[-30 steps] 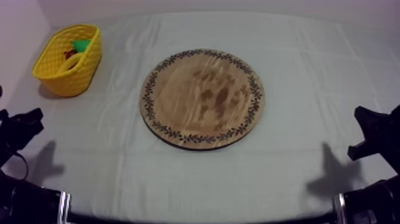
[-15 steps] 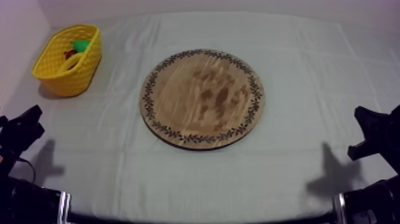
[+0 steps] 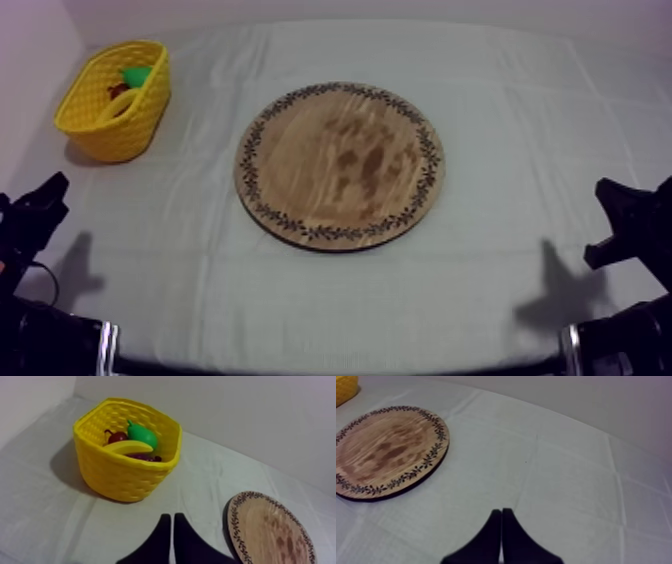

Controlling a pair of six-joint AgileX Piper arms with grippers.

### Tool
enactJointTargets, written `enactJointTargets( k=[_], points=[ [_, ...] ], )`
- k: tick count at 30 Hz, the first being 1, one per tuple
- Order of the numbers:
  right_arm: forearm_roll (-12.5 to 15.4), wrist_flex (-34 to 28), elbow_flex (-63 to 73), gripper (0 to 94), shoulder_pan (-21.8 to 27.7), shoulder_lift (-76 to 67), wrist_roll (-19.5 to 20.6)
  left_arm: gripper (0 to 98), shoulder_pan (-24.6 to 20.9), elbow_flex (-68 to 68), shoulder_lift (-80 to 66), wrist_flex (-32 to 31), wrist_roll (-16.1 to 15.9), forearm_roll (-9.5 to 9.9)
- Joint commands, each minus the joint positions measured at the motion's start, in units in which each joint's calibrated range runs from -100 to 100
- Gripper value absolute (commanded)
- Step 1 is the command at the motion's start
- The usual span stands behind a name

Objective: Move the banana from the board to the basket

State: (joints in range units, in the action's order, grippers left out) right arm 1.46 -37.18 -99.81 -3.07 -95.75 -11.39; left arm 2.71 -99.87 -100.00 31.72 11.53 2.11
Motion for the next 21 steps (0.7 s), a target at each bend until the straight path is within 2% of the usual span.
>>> enactJointTargets(
  k=[1,21],
  points=[
    [0.0,0.0,0.0,0.4,0.0,0.0,0.0,0.0,0.0,0.0,0.0,0.0,0.0,0.02],
    [0.0,0.0,0.0,0.4,0.0,0.0,0.0,0.0,0.0,0.0,0.0,0.0,0.0,0.02]
  ],
)
